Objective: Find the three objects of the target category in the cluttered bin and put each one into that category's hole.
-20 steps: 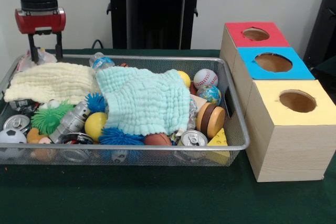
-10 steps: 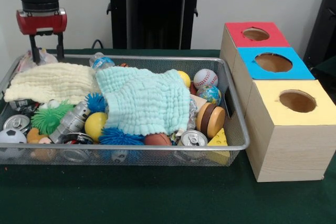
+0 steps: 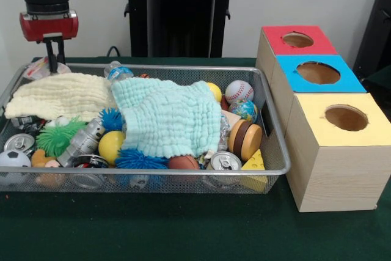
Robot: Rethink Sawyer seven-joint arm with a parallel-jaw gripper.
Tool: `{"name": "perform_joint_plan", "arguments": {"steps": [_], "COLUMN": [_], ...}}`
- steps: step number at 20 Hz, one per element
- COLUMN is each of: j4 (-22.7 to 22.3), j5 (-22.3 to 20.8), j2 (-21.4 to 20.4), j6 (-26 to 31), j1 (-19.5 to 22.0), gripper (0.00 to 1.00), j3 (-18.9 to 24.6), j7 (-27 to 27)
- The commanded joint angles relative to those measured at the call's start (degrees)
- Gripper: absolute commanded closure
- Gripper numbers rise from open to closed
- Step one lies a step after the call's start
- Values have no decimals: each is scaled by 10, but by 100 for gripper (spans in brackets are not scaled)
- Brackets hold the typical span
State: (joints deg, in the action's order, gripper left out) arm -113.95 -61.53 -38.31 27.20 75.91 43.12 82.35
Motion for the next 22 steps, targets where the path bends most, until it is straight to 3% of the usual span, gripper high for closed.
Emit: {"name": "perform_joint_plan", "arguments": {"steps": [1, 6, 14, 22], "j4": [11, 0, -72, -93], "j5": [15, 27, 155, 283], "j2": [17, -1, -149, -220], "j6": [55, 62, 112, 142], "j1": [9, 8, -6, -90], "gripper": [100, 100, 100, 100], "j3": [37, 45, 112, 128], "j7": [-183, -181, -148, -18]}}
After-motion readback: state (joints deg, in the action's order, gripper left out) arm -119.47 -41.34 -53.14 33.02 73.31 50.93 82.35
